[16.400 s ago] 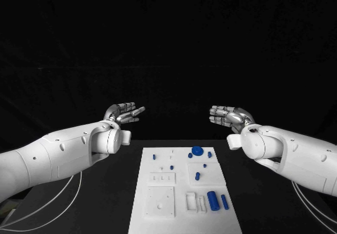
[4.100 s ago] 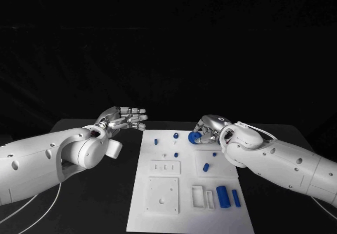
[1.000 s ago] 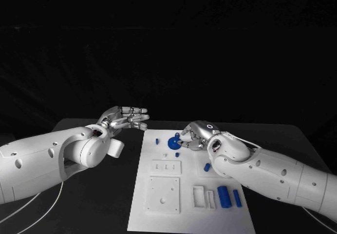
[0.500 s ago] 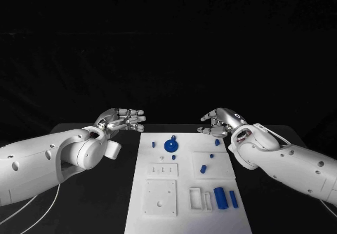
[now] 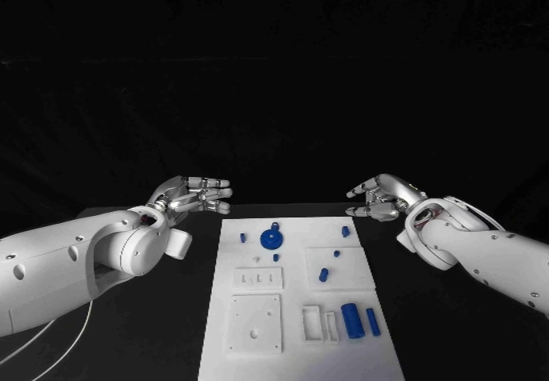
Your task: Assemble the parts on the task board
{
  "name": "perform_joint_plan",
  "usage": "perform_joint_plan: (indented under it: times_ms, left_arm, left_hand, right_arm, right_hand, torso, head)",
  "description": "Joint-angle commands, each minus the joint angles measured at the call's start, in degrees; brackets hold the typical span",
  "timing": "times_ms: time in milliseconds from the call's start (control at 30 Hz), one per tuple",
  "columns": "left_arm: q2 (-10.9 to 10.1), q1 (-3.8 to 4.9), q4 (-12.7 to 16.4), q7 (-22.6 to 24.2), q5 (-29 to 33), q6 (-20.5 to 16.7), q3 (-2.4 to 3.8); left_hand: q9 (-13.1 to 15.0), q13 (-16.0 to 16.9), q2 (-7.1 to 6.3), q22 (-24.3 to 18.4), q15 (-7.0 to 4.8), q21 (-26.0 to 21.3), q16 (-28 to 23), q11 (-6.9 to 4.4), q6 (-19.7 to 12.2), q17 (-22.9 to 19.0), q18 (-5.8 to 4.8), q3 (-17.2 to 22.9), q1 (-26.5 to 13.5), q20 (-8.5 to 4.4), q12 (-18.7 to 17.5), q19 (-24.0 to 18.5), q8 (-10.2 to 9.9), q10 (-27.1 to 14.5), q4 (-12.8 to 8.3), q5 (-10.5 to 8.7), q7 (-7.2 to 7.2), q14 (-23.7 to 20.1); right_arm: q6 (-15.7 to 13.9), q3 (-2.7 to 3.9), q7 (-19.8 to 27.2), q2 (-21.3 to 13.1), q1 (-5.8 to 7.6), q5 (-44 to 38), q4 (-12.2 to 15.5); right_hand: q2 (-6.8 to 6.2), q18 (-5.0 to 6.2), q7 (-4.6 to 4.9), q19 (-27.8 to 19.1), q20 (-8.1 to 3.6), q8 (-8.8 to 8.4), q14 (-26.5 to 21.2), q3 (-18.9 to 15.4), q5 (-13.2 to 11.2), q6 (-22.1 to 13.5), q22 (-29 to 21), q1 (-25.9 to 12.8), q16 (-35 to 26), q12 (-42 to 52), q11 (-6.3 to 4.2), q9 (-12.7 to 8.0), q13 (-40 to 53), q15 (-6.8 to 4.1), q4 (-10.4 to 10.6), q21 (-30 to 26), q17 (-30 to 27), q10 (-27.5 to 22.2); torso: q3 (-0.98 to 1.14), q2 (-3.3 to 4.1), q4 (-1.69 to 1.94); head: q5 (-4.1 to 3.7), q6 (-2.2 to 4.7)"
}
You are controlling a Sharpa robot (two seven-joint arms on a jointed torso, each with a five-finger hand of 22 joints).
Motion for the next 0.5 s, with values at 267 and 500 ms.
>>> perform_joint_plan:
  times_ms: [267,500]
  left_arm:
    - [0.18,0.08,-0.62,1.15,-0.24,1.58,0.04]
    - [0.36,0.04,-0.98,1.19,-0.26,1.81,0.02]
  left_hand:
    - [0.05,0.09,0.17,-0.10,0.13,-0.26,-0.29,0.33,-0.27,0.00,0.49,-0.11,0.01,0.01,0.22,-0.26,0.14,-1.35,-0.61,-0.02,0.06,-0.11]
    - [0.03,0.09,0.23,-0.13,0.18,-0.29,-0.30,0.47,-0.60,-0.01,0.55,-0.29,0.11,0.06,0.20,-0.24,0.12,-2.05,-0.81,-0.01,0.12,-0.08]
  right_arm:
    - [7.05,0.05,7.51,1.38,-1.05,6.30,-6.26]
    - [9.05,0.04,7.71,2.32,-1.99,4.56,-8.87]
  right_hand:
    - [1.57,0.49,0.26,2.04,0.47,-0.14,-0.63,-2.46,-2.99,-0.25,0.68,0.85,-0.74,-0.79,0.25,-0.06,-0.50,0.19,-2.79,-1.58,-0.43,-0.85]
    - [1.67,0.58,0.44,1.95,0.52,-0.15,-0.84,-1.49,-0.45,-1.05,1.24,1.88,-0.94,-1.10,0.30,-0.08,-0.79,0.24,-5.31,-2.36,-0.64,-1.27]
  torso:
    - [0.03,0.00,-0.03]
    - [0.11,0.16,0.29]
  head:
    - [-0.77,0.30]
    - [-1.15,-0.14]
